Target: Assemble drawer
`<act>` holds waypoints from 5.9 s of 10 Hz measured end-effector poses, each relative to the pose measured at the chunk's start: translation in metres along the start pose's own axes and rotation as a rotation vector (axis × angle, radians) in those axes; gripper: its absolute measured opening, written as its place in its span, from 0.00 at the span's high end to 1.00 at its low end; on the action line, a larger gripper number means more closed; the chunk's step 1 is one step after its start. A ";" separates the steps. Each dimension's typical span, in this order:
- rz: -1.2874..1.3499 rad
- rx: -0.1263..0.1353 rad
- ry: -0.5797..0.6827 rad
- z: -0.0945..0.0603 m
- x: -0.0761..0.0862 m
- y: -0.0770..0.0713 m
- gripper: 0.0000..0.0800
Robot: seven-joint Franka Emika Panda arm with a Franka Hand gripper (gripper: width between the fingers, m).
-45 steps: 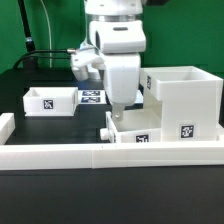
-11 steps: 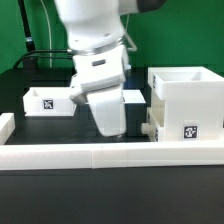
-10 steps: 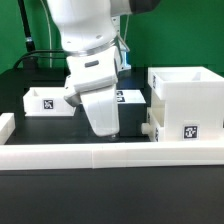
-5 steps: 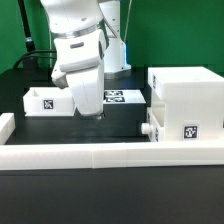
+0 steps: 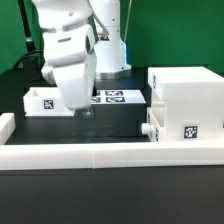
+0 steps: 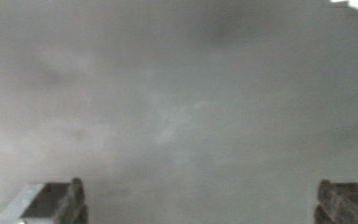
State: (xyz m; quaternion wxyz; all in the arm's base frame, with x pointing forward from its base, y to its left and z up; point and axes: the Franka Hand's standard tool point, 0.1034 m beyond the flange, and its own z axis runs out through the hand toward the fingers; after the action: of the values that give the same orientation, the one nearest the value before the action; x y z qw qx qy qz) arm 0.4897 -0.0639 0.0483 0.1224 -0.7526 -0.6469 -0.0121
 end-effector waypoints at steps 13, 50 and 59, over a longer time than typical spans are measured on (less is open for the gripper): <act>0.877 -0.209 0.006 -0.020 -0.025 -0.047 0.19; 1.410 -0.252 0.039 0.051 -0.048 -0.095 0.95; 1.162 -0.192 0.005 0.005 -0.013 -0.059 0.95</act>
Offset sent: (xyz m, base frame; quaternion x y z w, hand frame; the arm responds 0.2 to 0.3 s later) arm 0.0000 0.0000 0.0000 0.0000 0.0000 0.0650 0.9979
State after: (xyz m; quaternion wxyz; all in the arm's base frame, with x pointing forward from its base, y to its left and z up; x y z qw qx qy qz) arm 0.4296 -0.0680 0.0513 0.0421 -0.9913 -0.1244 -0.0032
